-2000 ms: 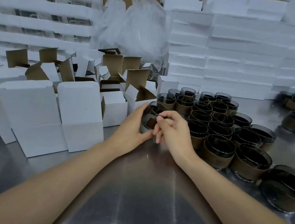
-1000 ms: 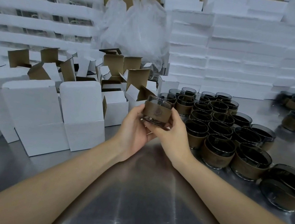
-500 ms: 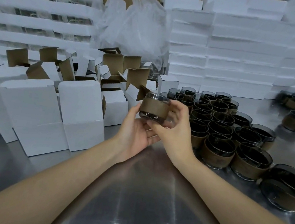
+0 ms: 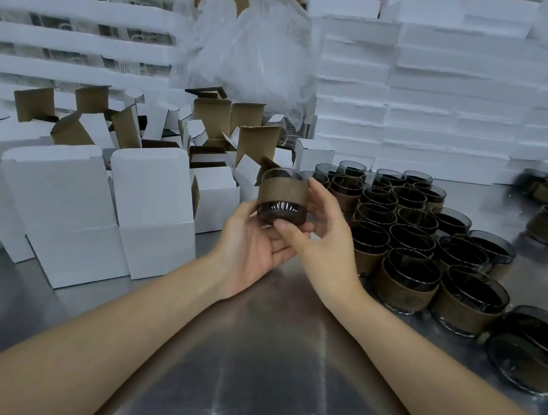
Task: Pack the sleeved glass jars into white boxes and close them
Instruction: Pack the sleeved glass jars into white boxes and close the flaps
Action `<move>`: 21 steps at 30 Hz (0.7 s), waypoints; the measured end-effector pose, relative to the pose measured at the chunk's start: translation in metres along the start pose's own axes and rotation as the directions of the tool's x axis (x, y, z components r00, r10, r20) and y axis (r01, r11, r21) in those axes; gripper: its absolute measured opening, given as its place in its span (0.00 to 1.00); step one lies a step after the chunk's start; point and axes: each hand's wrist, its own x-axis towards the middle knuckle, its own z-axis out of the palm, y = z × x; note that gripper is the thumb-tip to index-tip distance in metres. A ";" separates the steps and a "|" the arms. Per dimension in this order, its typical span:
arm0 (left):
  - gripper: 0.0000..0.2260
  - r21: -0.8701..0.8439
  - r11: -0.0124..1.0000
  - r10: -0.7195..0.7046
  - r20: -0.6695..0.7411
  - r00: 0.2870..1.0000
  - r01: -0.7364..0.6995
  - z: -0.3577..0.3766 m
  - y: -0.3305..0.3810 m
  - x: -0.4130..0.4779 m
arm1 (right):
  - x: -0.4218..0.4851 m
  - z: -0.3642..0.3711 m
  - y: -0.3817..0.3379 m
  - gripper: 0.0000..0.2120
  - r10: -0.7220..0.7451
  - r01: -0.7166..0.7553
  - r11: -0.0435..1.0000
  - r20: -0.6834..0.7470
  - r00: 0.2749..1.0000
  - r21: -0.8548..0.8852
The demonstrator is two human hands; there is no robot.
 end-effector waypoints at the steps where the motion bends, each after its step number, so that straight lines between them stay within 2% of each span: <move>1: 0.22 -0.011 1.000 0.013 -0.007 1.000 -0.013 0.001 0.000 0.000 | 0.001 0.000 0.001 0.33 0.023 -0.023 1.000 0.010 1.000 0.008; 7: 0.18 0.020 0.994 0.106 -0.047 0.993 -0.105 0.004 -0.001 -0.001 | 0.000 0.003 0.004 0.29 0.081 -0.080 0.993 -0.015 0.997 0.084; 14: 0.17 0.081 0.991 0.109 0.009 0.994 -0.109 0.006 -0.001 -0.003 | 0.001 0.004 0.005 0.22 0.152 -0.145 0.983 -0.049 0.987 0.115; 18: 0.21 0.127 0.981 0.146 0.012 0.989 -0.146 0.006 0.000 -0.004 | 0.002 0.003 0.006 0.20 0.182 -0.175 0.975 -0.042 0.982 0.140; 21: 0.27 0.181 0.968 0.178 -0.003 0.984 -0.174 0.006 0.000 -0.003 | 0.001 0.003 0.005 0.23 0.222 -0.216 0.964 -0.026 0.975 0.153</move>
